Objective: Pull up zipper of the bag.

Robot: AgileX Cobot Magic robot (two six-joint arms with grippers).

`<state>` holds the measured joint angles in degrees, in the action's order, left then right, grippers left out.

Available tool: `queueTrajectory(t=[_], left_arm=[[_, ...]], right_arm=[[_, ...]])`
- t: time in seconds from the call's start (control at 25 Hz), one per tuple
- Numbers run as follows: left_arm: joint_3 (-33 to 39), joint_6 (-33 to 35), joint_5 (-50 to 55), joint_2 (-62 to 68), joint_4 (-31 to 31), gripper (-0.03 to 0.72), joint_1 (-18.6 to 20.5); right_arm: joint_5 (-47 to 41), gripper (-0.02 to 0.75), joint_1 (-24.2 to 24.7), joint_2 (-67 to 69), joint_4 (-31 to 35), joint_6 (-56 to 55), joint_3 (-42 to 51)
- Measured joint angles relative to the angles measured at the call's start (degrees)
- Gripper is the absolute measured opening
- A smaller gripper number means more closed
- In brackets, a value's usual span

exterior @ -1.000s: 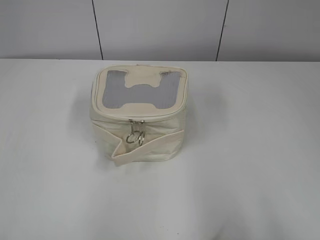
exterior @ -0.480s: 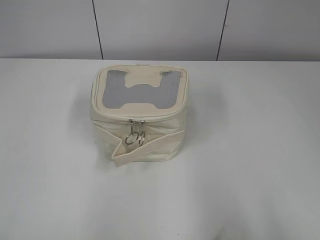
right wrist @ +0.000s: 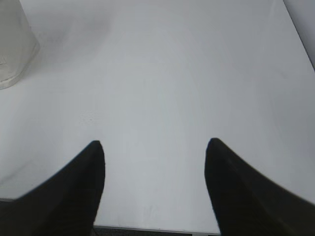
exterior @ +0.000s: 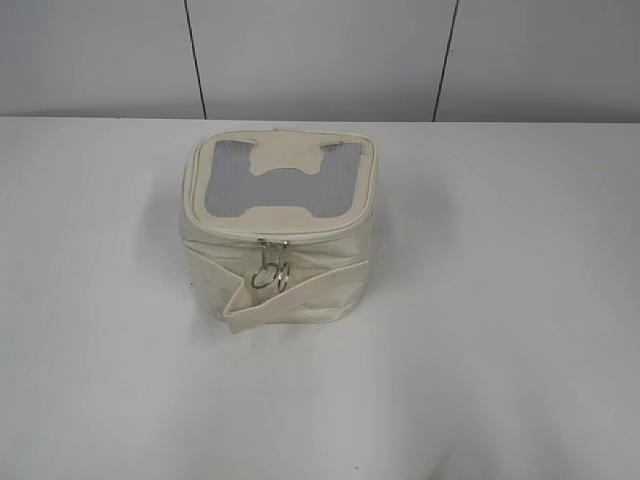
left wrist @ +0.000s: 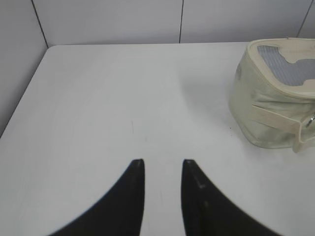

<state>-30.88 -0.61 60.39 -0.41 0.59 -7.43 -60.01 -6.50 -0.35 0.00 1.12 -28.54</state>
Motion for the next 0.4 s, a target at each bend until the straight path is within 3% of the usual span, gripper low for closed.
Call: queueTrajectory(t=[0.4], left_arm=[[0.0,0.0,-0.1,0.0,-0.1,0.200,0.0]], right_arm=[[0.0,0.506,0.0,0.0,0.0,0.0,0.0]])
